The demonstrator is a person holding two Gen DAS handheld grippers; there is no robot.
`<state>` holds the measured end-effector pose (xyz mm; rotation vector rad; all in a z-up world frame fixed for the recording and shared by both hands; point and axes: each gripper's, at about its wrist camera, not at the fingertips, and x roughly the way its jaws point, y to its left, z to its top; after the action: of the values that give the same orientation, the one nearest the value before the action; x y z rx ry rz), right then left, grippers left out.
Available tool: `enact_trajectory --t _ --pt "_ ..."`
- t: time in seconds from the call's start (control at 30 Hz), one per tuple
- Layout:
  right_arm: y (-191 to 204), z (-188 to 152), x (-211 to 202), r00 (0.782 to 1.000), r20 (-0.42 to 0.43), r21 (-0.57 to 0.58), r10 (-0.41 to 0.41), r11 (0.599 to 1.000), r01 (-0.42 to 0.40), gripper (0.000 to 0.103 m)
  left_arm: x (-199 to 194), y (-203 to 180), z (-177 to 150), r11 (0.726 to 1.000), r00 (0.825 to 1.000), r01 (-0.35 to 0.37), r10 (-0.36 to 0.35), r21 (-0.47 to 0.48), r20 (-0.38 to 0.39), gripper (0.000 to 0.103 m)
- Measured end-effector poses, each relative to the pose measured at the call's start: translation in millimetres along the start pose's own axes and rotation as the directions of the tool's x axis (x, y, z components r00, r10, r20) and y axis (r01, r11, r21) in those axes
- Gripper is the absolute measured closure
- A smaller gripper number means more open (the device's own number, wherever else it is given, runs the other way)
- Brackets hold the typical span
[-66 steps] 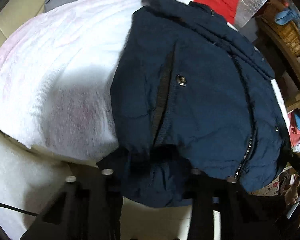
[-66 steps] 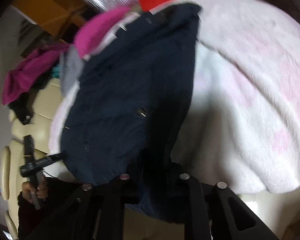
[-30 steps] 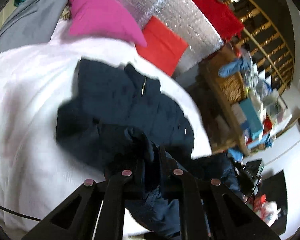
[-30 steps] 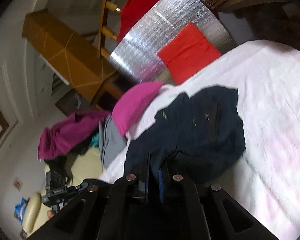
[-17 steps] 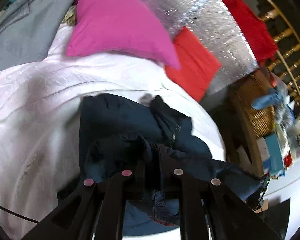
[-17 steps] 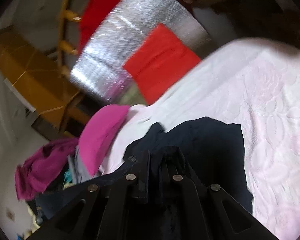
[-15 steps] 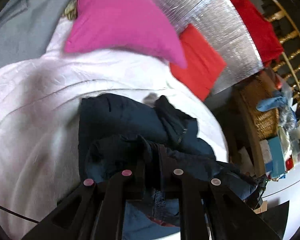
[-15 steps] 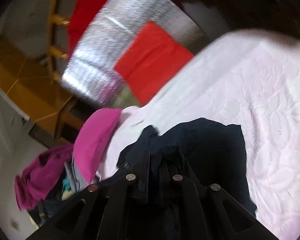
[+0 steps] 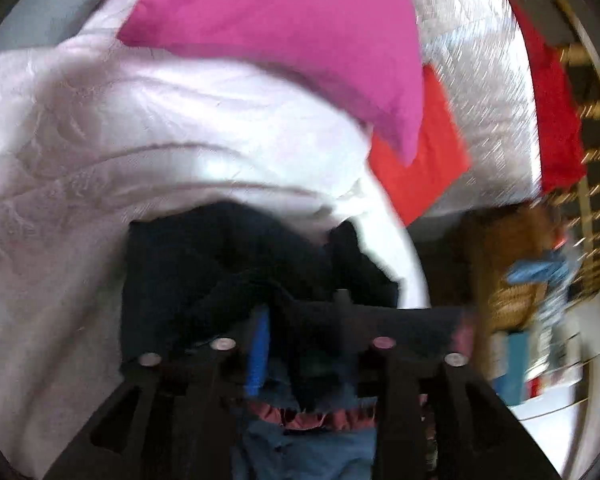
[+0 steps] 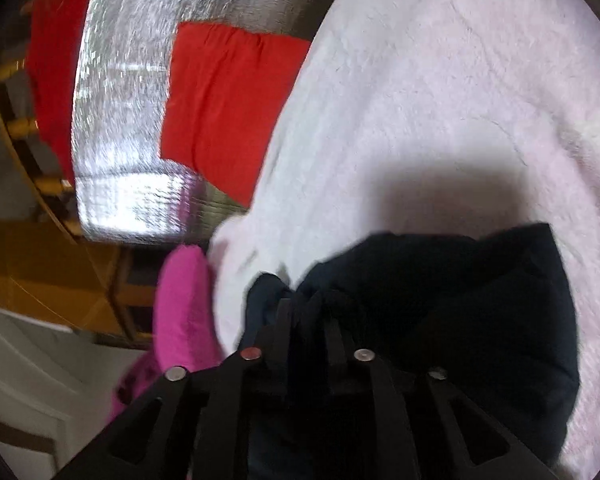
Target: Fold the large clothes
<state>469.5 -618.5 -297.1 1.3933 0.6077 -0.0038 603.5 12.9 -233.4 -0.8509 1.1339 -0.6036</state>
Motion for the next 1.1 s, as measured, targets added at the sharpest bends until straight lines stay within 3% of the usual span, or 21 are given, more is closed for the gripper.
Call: enact_trajectory --t 0.03,0.07,0.13,0.17,0.3,0.4,0.53,0.63,0.7,0.77,0.8,0.87,0.9,0.97,1.03,1.1 --pt "-1 2 -3 0.999 0.008 0.016 0.043 0.999 -0.043 0.066 -13 3 2 0.998 0.997 0.051 -0.05 -0.021 0.065 0.036" --pt "-2 3 -7 0.996 0.02 0.033 0.091 0.995 -0.092 0.061 -28 4 3 0.996 0.988 0.08 -0.075 -0.032 0.136 0.024" --pt "0 3 -22 0.987 0.088 0.027 0.133 0.99 -0.136 0.036 -51 7 1 0.988 0.965 0.144 -0.128 -0.052 0.23 0.023" --pt "4 1 -32 0.983 0.127 0.0 0.13 0.991 -0.131 0.032 -65 10 -2 0.979 0.948 0.191 -0.166 -0.067 0.272 0.023" --pt "13 -9 -65 0.976 0.14 -0.057 0.166 0.986 -0.16 0.03 -92 7 -26 0.978 0.933 0.199 -0.169 -0.062 0.318 0.023" --pt "15 -24 -88 0.975 0.137 -0.083 0.176 0.983 -0.165 0.03 -101 7 -54 0.984 0.933 0.165 -0.133 -0.068 0.334 0.023" --pt "14 -52 -112 0.978 0.14 -0.103 0.158 0.984 -0.144 0.03 -108 3 -106 0.994 0.936 0.082 -0.052 -0.072 0.348 0.023" --pt "14 -71 -124 0.985 0.166 -0.161 0.041 0.987 -0.014 0.03 -111 11 -133 0.997 0.922 -0.018 0.047 -0.081 0.384 0.023" --pt "11 -86 -129 0.982 0.181 -0.217 -0.051 0.972 0.091 0.03 -110 19 -142 0.984 0.896 -0.143 0.173 -0.103 0.41 0.023" --pt "8 -99 -126 0.968 0.2 -0.262 -0.153 0.943 0.204 0.03 -101 29 -142 0.936 0.854 -0.325 0.351 -0.133 0.385 0.023" --pt "8 -103 -120 0.956 0.212 -0.29 -0.204 0.921 0.261 0.03 -98 32 -142 0.925 0.844 -0.354 0.38 -0.141 0.378 0.023" --pt "8 -112 -105 0.928 0.217 -0.355 -0.302 0.861 0.363 0.038 -86 41 -141 0.907 0.845 -0.393 0.422 -0.154 0.329 0.023" --pt "9 -115 -101 0.918 0.218 -0.374 -0.332 0.84 0.393 0.05 -82 42 -141 0.902 0.845 -0.405 0.431 -0.146 0.316 0.023" --pt "17 -127 -96 0.877 0.275 -0.443 -0.393 0.758 0.478 0.061 -76 39 -140 0.89 0.835 -0.441 0.453 -0.113 0.312 0.023" --pt "24 -131 -99 0.878 0.284 -0.463 -0.384 0.747 0.477 0.083 -75 36 -136 0.886 0.828 -0.453 0.459 -0.099 0.321 0.023" --pt "28 -133 -105 0.879 0.295 -0.456 -0.374 0.754 0.474 0.086 -74 35 -134 0.874 0.817 -0.477 0.48 -0.093 0.319 0.023"
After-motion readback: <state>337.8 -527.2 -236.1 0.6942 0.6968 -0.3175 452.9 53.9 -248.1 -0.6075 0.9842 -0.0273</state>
